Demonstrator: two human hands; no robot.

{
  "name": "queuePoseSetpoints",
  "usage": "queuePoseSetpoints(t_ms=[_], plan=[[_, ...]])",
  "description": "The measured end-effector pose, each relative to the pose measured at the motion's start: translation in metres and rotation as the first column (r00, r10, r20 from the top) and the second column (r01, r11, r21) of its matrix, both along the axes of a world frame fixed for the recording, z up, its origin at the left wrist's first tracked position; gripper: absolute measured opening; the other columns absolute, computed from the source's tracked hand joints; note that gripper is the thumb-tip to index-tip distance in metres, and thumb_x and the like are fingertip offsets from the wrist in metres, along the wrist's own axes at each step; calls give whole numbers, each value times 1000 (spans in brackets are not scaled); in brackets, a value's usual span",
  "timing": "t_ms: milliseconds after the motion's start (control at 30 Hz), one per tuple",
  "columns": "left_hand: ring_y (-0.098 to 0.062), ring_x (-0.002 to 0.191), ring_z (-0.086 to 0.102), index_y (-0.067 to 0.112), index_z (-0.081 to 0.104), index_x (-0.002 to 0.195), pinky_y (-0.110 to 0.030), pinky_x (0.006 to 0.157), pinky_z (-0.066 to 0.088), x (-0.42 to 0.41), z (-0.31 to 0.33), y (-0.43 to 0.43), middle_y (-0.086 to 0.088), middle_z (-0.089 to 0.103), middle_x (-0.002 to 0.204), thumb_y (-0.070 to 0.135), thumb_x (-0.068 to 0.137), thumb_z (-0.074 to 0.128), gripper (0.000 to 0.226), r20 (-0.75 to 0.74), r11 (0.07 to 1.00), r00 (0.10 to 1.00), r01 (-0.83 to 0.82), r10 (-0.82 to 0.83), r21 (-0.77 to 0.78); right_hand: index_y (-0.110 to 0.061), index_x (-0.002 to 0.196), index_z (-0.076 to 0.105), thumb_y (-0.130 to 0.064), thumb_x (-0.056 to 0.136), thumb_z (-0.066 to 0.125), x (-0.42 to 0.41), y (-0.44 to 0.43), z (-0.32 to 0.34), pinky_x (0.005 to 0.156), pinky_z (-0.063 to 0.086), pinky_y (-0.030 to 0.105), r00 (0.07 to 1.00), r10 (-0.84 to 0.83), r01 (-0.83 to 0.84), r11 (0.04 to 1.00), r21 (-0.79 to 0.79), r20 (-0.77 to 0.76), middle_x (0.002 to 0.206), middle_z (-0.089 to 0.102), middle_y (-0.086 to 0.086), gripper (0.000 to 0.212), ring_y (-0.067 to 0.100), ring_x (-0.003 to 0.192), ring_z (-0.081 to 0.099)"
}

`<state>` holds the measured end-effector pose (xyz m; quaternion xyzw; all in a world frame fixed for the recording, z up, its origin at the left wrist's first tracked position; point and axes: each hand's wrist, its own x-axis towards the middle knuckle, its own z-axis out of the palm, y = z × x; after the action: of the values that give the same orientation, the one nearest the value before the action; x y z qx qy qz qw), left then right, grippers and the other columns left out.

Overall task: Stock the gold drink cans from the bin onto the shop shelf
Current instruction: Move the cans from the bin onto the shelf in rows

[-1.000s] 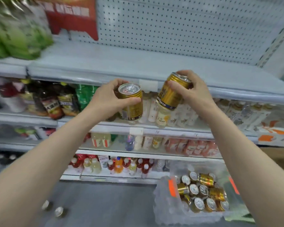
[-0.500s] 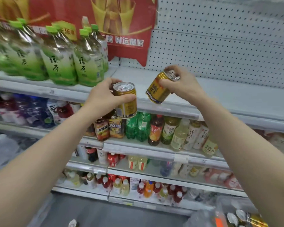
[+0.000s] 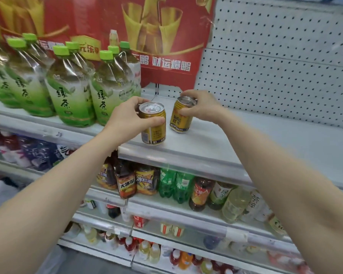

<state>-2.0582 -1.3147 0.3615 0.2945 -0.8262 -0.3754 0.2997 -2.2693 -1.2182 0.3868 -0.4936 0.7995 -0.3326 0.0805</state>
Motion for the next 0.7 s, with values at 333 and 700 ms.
queuePoseSetpoints(t_ms=[333,700], plan=[[-7,98,61,27,53,121,-31,88,52,-40,-2,-24,9,65,112,49,62,82,70,24,1000,1000,-16,17,-12,-18,130,59,-22,82,66,-30,-67,-2,95,47,33,968,157,-138,985,105,-197,126,63,5,48,22,114,57],[-4,95,61,33,53,117,-21,76,49,-59,-7,-33,12,65,109,47,67,80,58,76,999,997,21,-18,-35,-14,135,50,-29,90,55,-54,-93,-21,101,38,36,891,225,-172,971,164,-394,139,49,4,48,25,125,44]])
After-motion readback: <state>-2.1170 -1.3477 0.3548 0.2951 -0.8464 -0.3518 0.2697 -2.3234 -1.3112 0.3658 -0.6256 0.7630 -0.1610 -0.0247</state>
